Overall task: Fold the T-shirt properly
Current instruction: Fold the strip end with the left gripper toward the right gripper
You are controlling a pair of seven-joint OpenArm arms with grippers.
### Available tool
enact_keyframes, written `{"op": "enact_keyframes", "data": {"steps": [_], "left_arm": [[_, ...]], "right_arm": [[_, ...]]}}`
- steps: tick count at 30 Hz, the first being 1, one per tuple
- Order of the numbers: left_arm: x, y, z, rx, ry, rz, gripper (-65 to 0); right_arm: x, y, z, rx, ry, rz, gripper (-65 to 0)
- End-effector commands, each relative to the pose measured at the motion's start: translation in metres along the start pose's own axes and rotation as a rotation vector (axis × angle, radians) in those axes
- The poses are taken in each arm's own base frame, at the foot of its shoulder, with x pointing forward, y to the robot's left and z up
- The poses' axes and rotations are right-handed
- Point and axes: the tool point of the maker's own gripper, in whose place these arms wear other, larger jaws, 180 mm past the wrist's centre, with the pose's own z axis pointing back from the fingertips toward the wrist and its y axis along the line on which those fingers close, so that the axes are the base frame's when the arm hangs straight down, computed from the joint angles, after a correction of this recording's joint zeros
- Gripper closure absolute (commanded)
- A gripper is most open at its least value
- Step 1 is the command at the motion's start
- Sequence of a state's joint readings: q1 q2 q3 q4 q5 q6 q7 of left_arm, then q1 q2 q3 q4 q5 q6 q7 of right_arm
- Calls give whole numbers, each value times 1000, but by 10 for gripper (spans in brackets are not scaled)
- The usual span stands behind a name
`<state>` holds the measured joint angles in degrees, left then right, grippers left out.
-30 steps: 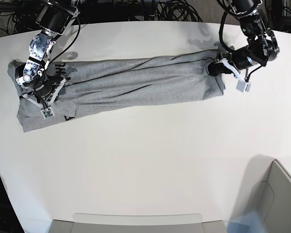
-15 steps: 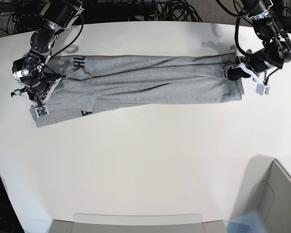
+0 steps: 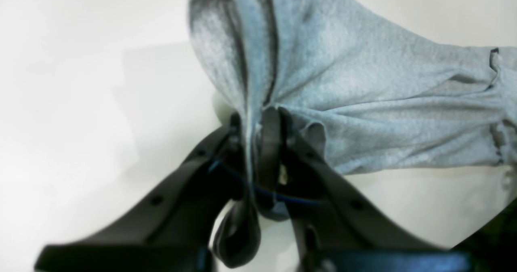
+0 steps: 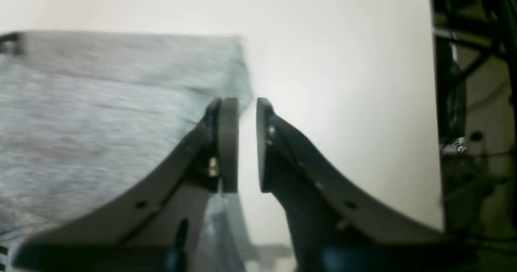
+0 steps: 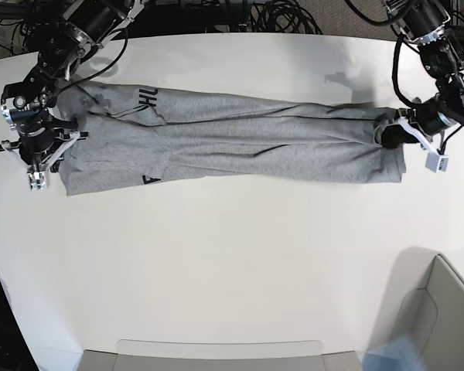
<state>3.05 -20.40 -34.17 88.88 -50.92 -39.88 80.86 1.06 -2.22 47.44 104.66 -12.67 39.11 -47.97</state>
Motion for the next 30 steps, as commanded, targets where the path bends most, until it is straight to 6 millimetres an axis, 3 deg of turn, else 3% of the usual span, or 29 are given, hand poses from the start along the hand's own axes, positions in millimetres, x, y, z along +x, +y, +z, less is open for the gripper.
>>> {"op": "enact_keyframes", "data": {"steps": [1, 6, 14, 24, 30], "left_arm": [[25, -7, 10, -3, -73, -51, 0], [39, -50, 11, -40, -144, -138, 0], [24, -151, -13, -243, -111, -301, 0], [-1, -236, -40, -441, -9, -157, 0], [-12, -268, -50, -493, 61, -39, 0]], "right_arm": [[13, -8, 5, -12, -52, 11, -109], [4, -11, 7, -11, -41, 8, -121], [-2, -12, 8, -14, -27, 7, -121], [-13, -10, 9, -7, -2, 12, -121], [-14, -10, 9, -7, -1, 12, -121]]}}
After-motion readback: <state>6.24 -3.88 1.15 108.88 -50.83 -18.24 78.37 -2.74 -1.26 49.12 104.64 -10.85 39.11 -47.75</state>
